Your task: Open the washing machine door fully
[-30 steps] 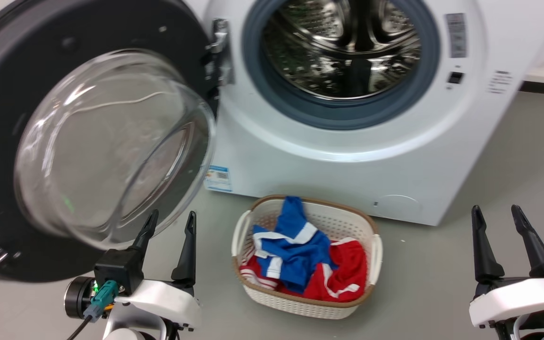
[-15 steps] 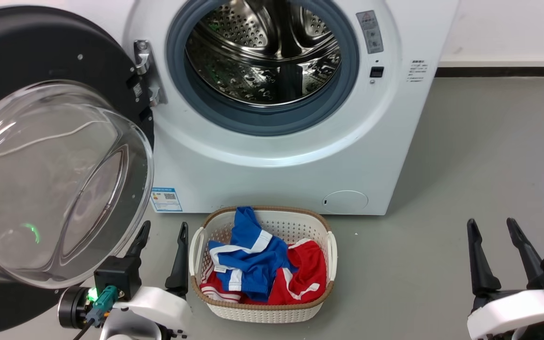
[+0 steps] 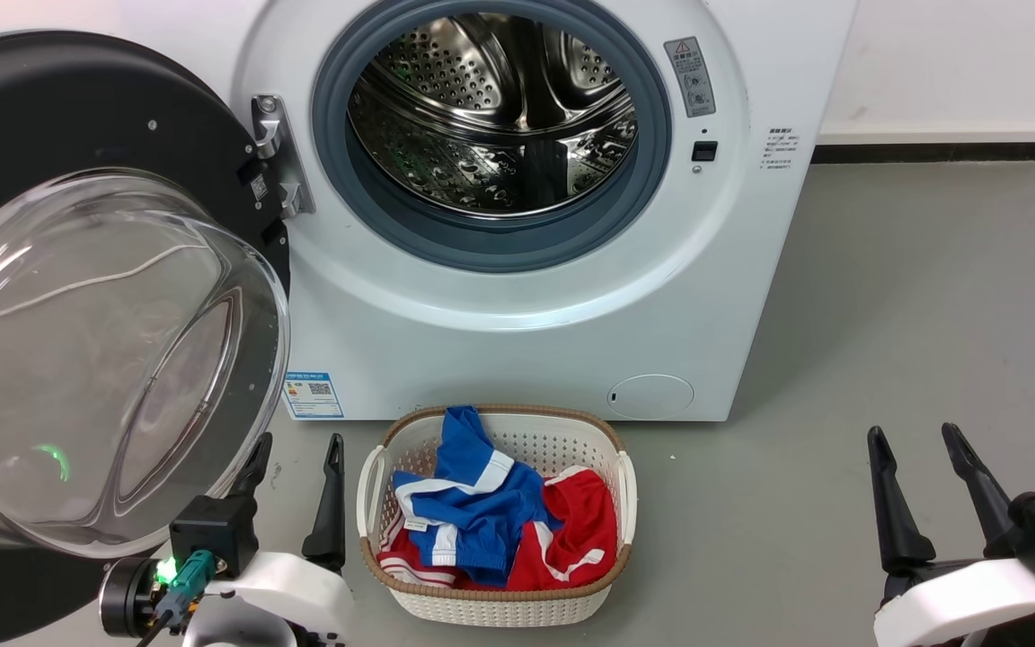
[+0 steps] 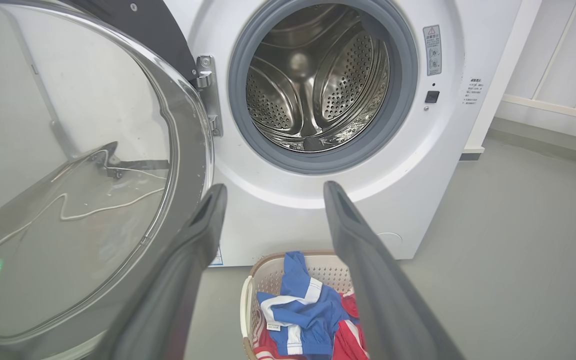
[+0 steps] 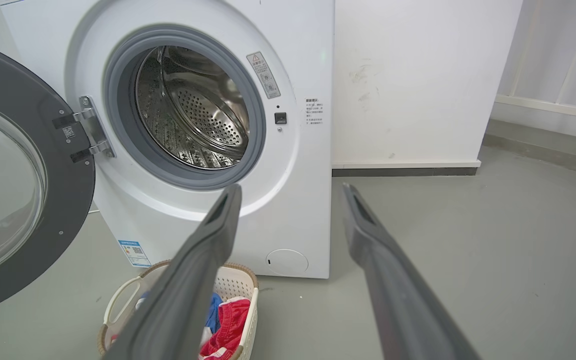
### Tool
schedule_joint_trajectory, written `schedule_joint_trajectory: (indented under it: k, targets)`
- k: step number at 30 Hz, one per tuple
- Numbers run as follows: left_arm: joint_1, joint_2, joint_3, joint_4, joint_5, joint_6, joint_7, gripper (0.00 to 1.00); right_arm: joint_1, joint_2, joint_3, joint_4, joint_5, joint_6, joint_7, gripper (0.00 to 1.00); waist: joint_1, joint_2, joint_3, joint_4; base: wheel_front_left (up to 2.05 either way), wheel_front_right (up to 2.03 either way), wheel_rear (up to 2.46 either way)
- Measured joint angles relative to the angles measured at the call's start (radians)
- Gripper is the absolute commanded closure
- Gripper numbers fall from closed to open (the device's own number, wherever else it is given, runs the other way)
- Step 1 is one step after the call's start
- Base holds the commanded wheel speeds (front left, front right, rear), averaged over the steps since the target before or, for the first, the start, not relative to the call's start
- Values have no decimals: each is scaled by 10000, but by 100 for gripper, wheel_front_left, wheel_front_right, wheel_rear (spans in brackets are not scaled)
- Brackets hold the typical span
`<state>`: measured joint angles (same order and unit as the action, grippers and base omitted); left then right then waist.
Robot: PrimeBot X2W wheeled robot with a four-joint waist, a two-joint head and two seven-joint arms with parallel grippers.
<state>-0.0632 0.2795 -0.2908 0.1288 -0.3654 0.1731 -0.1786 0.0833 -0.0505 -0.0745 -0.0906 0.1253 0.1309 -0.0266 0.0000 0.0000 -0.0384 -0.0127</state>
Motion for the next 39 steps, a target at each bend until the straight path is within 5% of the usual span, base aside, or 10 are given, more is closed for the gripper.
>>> schedule_joint_trajectory:
  k: [14,15,20,39]
  targets:
    - [-40,82,-25,123,-105,-4,-8,0,45,0,29,-42,63,0,10,0,0,0,15,20,0,0,0]
    - [-27,65,-40,161,-136,-4,-2,100,57,0,25,8,81,0,10,100,0,0,12,31,0,0,0]
    - [229,-115,-61,405,-384,-59,75,100,190,8,36,343,330,0,25,100,0,0,19,34,0,0,0]
    - [169,-642,949,646,-3496,-796,788,100,-196,8,-36,1106,4069,-2,366,100,0,0,83,48,0,0,0]
